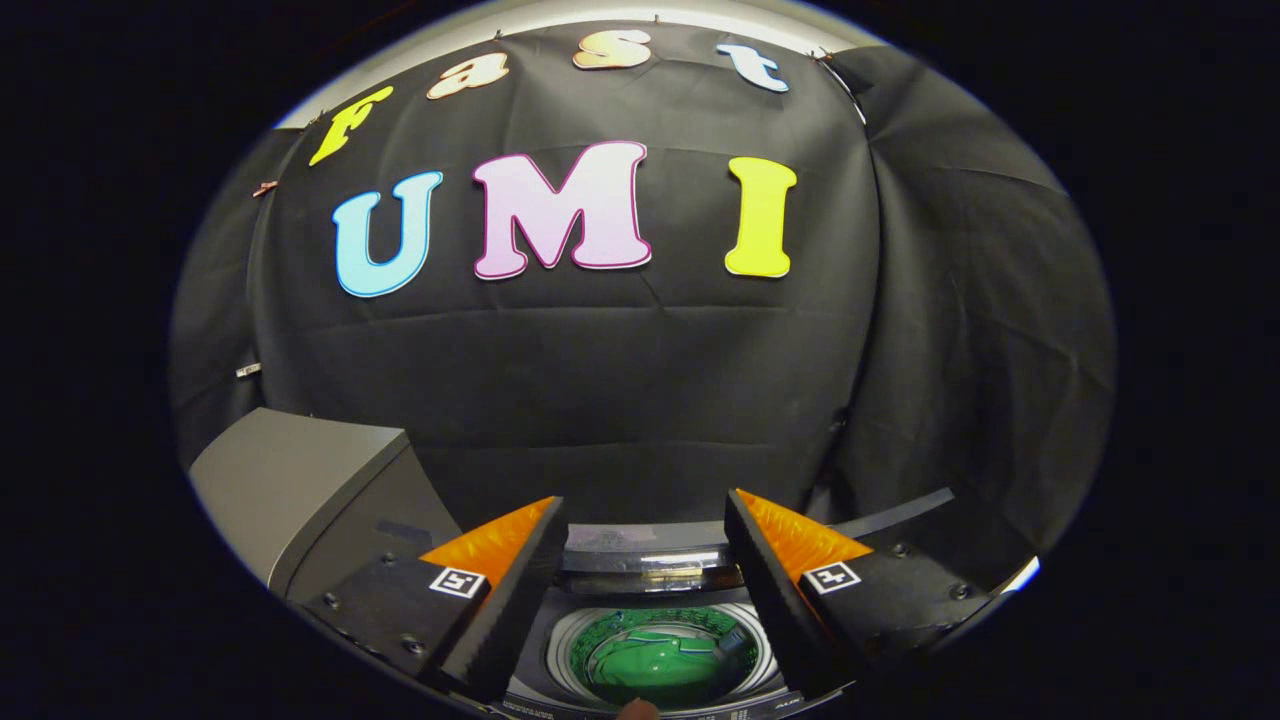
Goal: Put the clothes into the washing machine and then close the washing machine lid.
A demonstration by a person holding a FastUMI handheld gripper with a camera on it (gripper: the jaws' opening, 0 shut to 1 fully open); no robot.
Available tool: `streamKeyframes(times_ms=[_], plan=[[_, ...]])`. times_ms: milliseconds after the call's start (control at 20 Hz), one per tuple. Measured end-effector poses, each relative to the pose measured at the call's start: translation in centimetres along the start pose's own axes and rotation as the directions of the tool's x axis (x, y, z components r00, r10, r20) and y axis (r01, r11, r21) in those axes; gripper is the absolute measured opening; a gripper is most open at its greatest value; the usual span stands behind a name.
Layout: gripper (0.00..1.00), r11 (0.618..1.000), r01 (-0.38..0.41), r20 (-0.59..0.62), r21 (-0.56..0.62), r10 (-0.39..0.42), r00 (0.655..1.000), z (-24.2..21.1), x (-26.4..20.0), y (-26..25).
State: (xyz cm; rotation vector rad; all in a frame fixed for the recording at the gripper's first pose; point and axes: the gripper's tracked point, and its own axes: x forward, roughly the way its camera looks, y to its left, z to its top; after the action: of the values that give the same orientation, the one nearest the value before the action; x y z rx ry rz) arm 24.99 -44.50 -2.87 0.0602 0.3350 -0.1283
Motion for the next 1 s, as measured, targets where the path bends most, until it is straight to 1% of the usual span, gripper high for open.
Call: streamKeyframes(times_ms=[100,200,250,350,650,800,1000], plan=[[0.99,0.999,-0.004,-0.007,0.038,0.004,1.0,-0.7,0.1,-0.1],[0.99,0.998,0.002,-0.048,0.058,0.001,0.999,-2.7,0.3,-0.1],[0.99,0.999,0.018,-0.071,0.05,-0.015,0.997,-3.9,0.5,-0.5],[0.99,0.998,0.018,-0.12,0.055,-0.011,0.993,-6.3,0.3,-0.7],[0.99,1.0,0.02,-0.209,-0.001,-0.019,0.978,-10.2,-0.2,-1.3],[0.99,1.0,0.017,-0.212,0.011,-0.015,0.977,-9.8,-0.6,-0.9],[0.99,1.0,0.011,-0.154,0.02,-0.007,0.988,-6.1,-1.7,0.3]])
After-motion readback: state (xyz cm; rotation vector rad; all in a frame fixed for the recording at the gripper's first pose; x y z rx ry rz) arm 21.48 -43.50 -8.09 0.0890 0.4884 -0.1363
